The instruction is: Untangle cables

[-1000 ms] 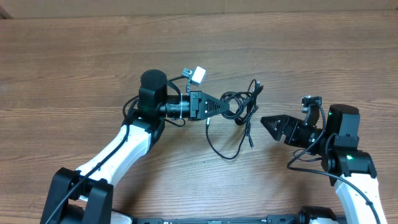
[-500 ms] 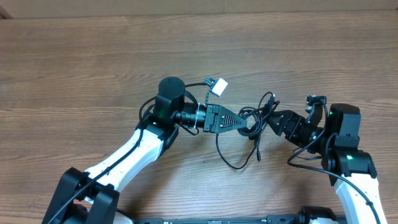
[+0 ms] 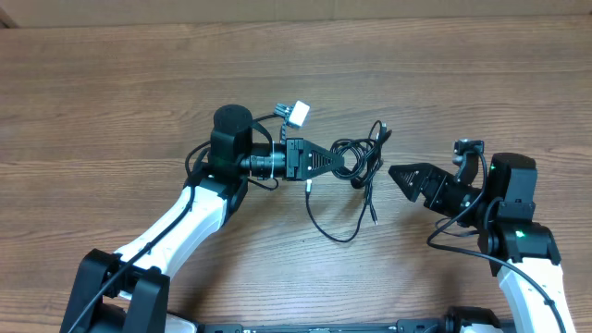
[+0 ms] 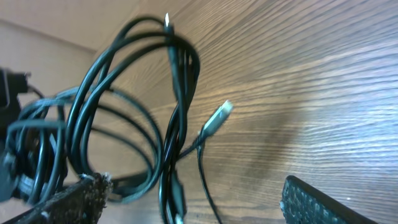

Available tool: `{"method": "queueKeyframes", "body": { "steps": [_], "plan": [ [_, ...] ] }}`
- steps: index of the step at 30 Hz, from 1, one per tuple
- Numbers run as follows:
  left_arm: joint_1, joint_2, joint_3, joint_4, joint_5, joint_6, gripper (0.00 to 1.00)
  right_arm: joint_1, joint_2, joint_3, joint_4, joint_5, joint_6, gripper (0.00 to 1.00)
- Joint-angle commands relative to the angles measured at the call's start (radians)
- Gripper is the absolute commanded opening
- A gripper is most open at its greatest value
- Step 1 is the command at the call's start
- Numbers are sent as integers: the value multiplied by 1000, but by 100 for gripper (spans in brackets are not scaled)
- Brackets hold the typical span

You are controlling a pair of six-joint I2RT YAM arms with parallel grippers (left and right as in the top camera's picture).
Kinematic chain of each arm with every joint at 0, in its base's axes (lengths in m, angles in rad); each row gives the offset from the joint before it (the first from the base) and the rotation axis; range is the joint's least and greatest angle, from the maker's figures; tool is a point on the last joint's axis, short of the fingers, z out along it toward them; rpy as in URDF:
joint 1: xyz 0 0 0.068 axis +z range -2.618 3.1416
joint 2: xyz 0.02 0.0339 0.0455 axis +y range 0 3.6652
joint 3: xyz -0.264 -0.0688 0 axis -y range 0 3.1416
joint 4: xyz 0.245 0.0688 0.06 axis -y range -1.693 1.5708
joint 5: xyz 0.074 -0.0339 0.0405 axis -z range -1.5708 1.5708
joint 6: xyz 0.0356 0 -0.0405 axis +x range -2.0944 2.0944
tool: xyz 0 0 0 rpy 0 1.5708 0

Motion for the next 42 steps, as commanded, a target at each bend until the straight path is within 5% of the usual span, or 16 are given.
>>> {"method": "queueKeyframes", "body": {
  "steps": [1,11,20,35,42],
  "plan": [
    [-26,-19,17,12,55,18,4,-1,-2,20,8,85,71,88],
    [-132,-20,17,91,51,-48,4,0,-2,20,15,110,82,90],
    [-240,-20,17,398,77,-255,4,0,-2,20,33,109,83,89],
    [-149,-19,17,388,53,-237,4,0,-3,20,84,-220,82,89],
    [-217,-19,17,428,47,-345,4,0,-2,20,105,-230,56,89]
  ]
}}
